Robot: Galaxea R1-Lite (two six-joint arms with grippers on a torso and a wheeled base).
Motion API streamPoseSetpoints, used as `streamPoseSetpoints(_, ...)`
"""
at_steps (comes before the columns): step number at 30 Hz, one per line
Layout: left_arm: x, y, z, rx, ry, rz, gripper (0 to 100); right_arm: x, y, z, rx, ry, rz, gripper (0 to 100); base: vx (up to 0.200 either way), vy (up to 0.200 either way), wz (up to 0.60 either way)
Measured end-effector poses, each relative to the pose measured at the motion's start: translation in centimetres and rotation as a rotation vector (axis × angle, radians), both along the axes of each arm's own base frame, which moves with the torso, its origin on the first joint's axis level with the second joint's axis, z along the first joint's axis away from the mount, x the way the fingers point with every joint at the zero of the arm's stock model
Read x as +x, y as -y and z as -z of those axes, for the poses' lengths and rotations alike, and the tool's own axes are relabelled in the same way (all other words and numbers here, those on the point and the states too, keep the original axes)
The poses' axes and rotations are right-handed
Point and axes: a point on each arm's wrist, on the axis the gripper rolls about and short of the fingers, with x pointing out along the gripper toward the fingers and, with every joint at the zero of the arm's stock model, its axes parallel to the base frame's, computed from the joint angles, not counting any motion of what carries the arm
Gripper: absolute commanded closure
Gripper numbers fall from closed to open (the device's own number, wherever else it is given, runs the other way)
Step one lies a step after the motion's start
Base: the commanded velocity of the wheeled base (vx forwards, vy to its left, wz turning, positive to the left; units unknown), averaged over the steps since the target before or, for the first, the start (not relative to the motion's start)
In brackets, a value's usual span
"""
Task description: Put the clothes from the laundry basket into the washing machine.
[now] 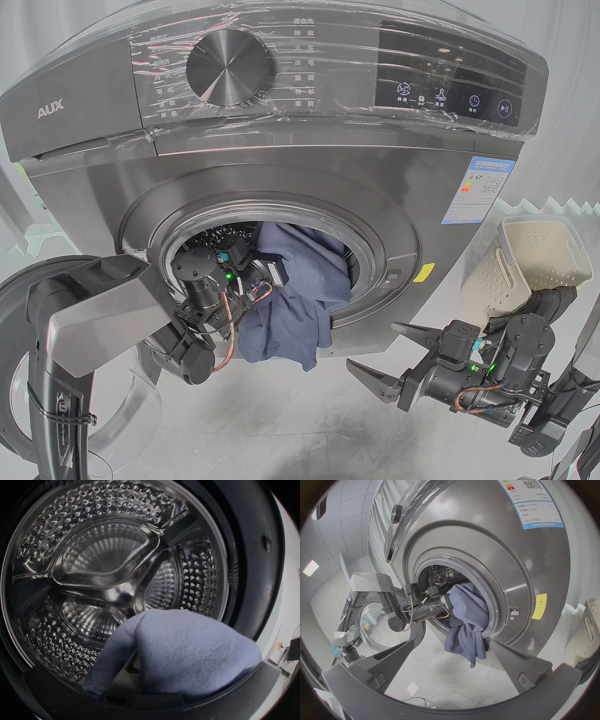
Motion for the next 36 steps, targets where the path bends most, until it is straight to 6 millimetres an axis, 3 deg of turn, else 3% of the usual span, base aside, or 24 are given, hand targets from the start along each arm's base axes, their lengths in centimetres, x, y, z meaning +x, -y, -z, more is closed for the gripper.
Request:
streamPoseSetpoints(12,3.1,0.9,1.2,0.006,-0.037,-0.065,100,0.0,-0.1,0.2,-0.004,-0.008,-0.004,0,0.0,0.0,0.0)
streamPoseSetpoints(28,7.6,-0.3,-1.5,-0.044,0.009,-0.213,100,0.1,-0.2,0.6,-0.013,-0.018,-0.005,0,0.0,0.0,0.0)
streamPoseSetpoints(29,7.6,-0.3,-1.5,-0.045,0.011,-0.214,0,0.1,-0.2,0.6,-0.014,-0.019,-0.005,0,0.0,0.0,0.0)
streamPoseSetpoints(36,7.7,-0.4,-1.5,-0.05,0.01,-0.22,0,0.1,-0.2,0.7,-0.016,-0.021,-0.005,0,0.0,0.0,0.0)
